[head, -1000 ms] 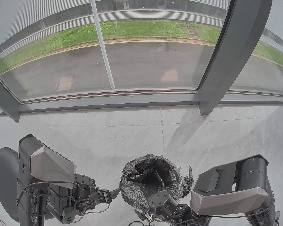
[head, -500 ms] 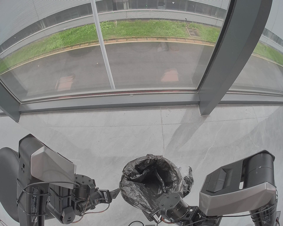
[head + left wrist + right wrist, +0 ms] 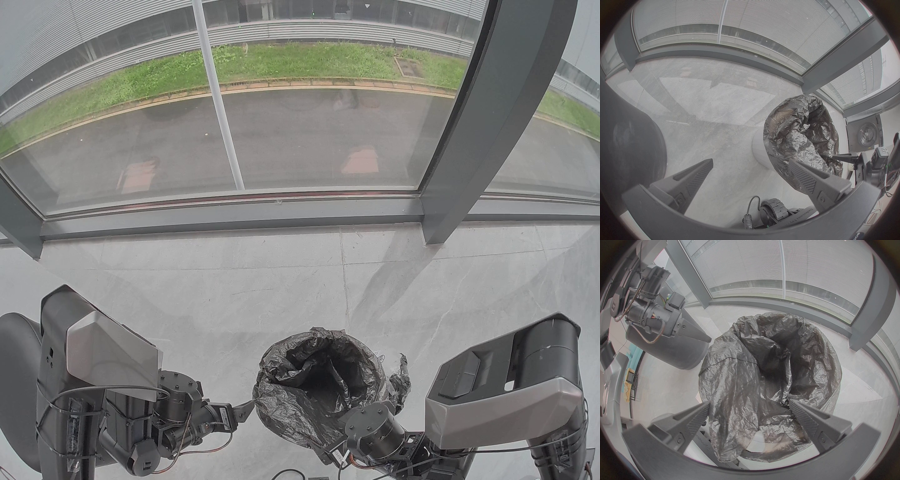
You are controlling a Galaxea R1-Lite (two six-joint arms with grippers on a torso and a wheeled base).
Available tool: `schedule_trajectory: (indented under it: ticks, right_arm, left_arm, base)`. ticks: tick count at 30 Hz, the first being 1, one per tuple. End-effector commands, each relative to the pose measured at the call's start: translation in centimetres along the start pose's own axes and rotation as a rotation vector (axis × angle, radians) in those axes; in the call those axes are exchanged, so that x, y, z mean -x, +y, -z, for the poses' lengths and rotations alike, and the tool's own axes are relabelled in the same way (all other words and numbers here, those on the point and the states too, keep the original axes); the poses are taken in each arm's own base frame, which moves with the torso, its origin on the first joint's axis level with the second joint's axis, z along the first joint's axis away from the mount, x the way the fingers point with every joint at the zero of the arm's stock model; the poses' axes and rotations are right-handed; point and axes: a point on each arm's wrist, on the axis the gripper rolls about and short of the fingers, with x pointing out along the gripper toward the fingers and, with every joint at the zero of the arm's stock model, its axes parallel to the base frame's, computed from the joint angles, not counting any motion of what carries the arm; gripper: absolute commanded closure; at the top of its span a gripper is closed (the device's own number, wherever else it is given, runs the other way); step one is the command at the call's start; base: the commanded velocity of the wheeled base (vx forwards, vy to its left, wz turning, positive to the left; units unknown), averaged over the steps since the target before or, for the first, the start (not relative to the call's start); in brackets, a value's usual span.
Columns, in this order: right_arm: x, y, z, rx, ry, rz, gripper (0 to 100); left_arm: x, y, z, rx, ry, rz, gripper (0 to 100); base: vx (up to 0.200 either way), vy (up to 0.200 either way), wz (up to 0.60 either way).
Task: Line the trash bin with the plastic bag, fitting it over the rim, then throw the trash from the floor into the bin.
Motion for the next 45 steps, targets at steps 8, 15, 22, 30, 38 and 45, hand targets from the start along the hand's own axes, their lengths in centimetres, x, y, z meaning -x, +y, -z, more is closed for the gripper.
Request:
schedule_trajectory:
  ticks: [8,15,22,30,38,45]
  right_arm:
    - [0.5,0.5,1.3,0.030,0.045,-0.017,0]
    - [1.2,0.9,2.0,0.047,0.070,-0.028,0]
    - [1.0,0.8,2.6,0.051,0.092,-0.026,0]
    - [0.6,0.9,2.8,0.054,0.096,-0.024,0]
    - [0.8,1.0,2.7,0.056,0.093,-0.030,0]
    - [2.4,2.4,2.6,0.075,0.060,-0.079,0]
  left_arm:
    - [0.0,0.0,0.0,0.000,0.001,0.000,0]
    - [0.0,0.0,0.0,0.000,0.000,0.001,0]
    - [-0.1,0.0,0.0,0.000,0.000,0.001,0]
    - [0.0,0.0,0.1,-0.002,0.001,0.001,0]
    - [-0.1,0.0,0.1,-0.001,0.001,0.001,0]
    - [-0.1,0.0,0.1,-0.001,0.000,0.002,0]
  base:
    - [0.000,0.000,0.00]
    - [0.000,0.000,0.00]
    - [0.000,0.000,0.00]
    - [0.000,0.000,0.00]
    - [0.000,0.000,0.00]
    - [0.000,0.000,0.00]
